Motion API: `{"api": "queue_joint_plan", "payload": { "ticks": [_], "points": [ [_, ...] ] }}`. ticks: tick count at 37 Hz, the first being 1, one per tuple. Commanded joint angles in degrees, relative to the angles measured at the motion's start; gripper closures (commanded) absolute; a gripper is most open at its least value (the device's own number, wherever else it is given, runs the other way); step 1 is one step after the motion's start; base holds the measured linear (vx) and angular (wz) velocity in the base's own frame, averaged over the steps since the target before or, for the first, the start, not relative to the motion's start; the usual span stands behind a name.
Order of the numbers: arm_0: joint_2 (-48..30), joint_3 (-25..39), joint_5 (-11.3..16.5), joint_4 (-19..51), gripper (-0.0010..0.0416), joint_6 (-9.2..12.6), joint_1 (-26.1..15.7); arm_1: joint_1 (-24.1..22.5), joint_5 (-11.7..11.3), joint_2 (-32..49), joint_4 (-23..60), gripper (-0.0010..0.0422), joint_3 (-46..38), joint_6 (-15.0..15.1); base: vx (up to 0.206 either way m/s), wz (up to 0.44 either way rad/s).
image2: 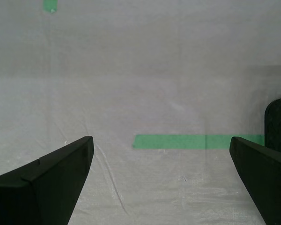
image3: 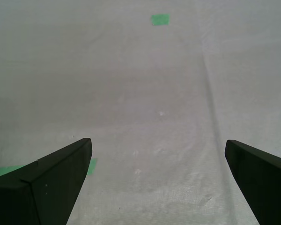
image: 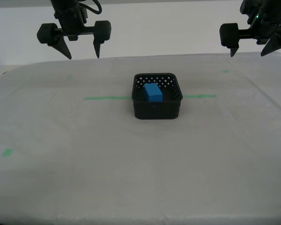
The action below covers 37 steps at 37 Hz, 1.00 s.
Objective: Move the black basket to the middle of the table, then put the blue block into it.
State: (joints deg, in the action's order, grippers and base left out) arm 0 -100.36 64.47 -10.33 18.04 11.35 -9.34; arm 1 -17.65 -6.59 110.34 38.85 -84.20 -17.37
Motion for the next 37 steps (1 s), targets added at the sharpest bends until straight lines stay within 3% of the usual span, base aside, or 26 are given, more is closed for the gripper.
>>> {"api": "queue_joint_plan", "payload": {
  "ticks": [1, 37],
  "points": [
    [0.04, 0.00, -0.13, -0.04, 0.0007, 0.04, -0.02, 0.00, -0.20, -0.02, 0.00, 0.0012, 0.00, 0.17, 0.000, 0.000],
    [0.04, 0.00, -0.13, -0.04, 0.0007, 0.04, -0.02, 0.00, -0.20, -0.02, 0.00, 0.0012, 0.00, 0.17, 0.000, 0.000]
  ]
}}
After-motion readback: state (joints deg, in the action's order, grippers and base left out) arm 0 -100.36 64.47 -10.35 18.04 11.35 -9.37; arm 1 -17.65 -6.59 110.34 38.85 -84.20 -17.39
